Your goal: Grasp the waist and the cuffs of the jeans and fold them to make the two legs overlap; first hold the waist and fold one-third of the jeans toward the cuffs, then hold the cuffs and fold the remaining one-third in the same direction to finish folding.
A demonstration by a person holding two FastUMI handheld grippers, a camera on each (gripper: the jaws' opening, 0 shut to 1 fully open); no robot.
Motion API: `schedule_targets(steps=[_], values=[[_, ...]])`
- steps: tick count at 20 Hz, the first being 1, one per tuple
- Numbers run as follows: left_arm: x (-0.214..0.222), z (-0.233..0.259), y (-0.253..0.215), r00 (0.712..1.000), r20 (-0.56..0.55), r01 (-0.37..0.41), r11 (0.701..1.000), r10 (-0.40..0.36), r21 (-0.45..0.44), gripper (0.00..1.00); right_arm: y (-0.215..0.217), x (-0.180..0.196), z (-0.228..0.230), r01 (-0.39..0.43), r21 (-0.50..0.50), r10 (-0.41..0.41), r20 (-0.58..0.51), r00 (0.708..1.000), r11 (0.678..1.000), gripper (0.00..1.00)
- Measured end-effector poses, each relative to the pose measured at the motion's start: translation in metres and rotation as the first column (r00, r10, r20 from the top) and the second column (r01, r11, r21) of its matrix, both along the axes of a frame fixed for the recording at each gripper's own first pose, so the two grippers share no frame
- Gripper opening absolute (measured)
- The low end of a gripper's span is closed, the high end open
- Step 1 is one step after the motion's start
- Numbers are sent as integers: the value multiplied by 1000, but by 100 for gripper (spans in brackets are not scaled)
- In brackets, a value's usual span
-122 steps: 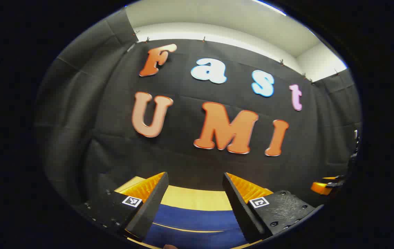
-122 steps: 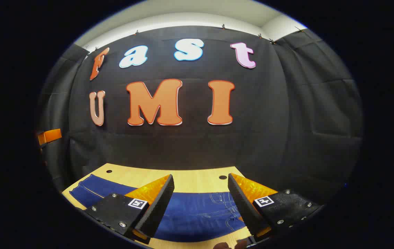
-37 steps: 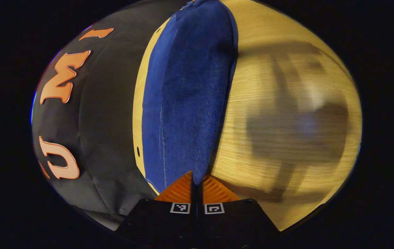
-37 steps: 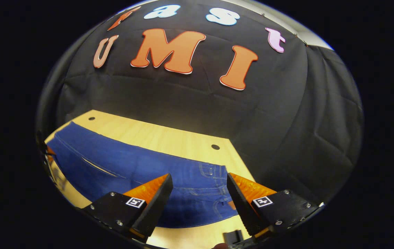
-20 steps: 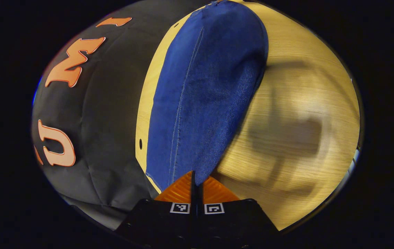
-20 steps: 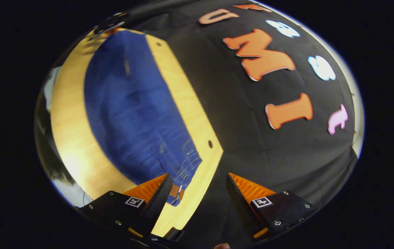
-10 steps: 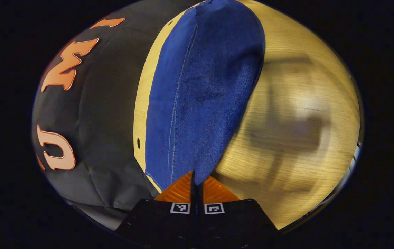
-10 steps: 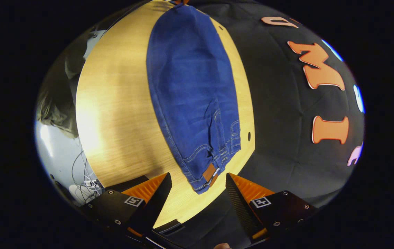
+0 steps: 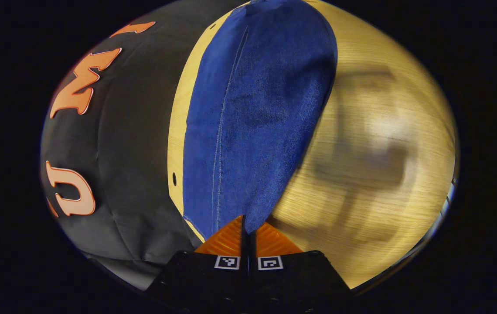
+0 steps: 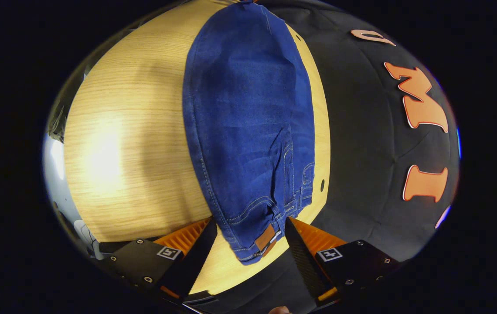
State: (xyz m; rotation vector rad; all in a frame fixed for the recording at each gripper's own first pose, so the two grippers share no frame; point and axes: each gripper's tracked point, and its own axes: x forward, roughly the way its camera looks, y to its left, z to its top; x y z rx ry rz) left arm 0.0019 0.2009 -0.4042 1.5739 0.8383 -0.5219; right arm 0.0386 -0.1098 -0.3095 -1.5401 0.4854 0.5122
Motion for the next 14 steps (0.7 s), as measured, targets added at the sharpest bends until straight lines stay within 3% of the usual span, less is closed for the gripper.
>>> schedule_targets(steps=[6, 10, 11, 13, 14], values=[[4, -1, -2, 1000, 0, -3, 1000, 3, -3, 1, 8, 14, -4, -1, -17, 1, -10, 1000, 1000, 95], [6, -1, -1, 1000, 2, -6, 1000, 6, -12, 1, 10, 5, -19, -63, -74, 58, -71, 996, 995, 51], [7, -3, -1, 1000, -4, -7, 1000, 7, -11, 1, 11, 2, -22, -81, -93, 74, -74, 995, 992, 31], [5, -6, 3, 999, -28, -28, 999, 27, -17, 1, 10, 2, -23, -61, -85, 54, -87, 995, 994, 14], [3, -6, 4, 998, -41, -43, 999, 42, -28, 1, 6, 0, -21, -25, -61, 19, -99, 995, 998, 13]])
